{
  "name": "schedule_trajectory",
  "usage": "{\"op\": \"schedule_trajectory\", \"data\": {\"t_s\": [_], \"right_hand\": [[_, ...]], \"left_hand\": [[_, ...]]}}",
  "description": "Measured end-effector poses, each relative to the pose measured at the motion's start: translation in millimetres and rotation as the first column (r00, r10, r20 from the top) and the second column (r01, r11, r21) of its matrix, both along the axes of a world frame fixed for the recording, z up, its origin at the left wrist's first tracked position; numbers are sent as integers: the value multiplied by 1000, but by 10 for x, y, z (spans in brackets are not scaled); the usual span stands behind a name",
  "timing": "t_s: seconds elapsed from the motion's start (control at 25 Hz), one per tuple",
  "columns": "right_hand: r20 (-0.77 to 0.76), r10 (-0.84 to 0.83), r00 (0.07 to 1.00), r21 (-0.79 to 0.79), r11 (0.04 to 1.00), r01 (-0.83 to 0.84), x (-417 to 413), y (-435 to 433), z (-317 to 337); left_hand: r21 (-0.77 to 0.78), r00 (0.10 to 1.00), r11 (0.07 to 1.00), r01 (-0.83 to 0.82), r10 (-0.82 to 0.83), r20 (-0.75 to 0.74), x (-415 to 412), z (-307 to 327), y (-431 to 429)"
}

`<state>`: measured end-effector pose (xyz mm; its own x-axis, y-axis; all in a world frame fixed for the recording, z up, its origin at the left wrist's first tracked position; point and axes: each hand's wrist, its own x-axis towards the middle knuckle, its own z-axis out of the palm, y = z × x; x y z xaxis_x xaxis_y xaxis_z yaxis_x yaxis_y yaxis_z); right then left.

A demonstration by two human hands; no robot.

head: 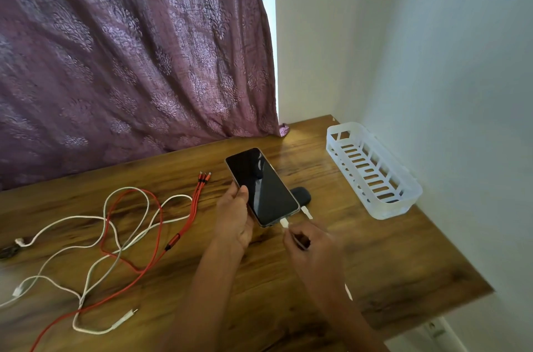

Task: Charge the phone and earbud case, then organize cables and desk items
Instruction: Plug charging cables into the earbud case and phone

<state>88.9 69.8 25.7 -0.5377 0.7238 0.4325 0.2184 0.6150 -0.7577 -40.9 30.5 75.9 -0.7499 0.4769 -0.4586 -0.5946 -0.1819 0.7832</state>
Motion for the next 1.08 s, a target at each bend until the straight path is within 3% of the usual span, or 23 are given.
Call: {"op": "schedule_trajectory", "data": {"t_s": [0.12,0.28,0.4,0.52,0.72,0.8,0.88,0.96,1.08], "right_hand": [[87,37,995,-109,994,-28,1,18,-39],[143,20,990,-376,926,36,-35,188,-89],[279,90,956,-396,918,29,-132,305,-184],[313,112,943,-458,888,47,-194,317,-293],[391,119,913,-445,892,75,-227,289,-373],[404,123,906,-433,899,71,-241,273,-378],[407,128,904,-433,899,68,-242,252,-393],[404,127,906,-418,907,59,-229,241,-378],[367,134,921,-422,906,36,-217,212,-365]], "left_hand": [[-20,1000,1000,1,-1,16,-67,-123,-25],[-114,997,993,29,-21,73,-63,-324,-64],[-156,995,987,43,-28,99,-15,-517,-54],[-226,998,974,27,-14,57,-32,-684,-16],[-476,983,879,36,-116,-139,-152,-969,19],[-615,933,787,-43,-189,-308,-136,-958,-2],[-714,817,688,-129,-334,-470,-113,-955,-54],[-751,719,639,-166,-443,-535,-99,-996,-107],[-791,642,576,-206,-531,-553,-90,-1102,-156]]}}
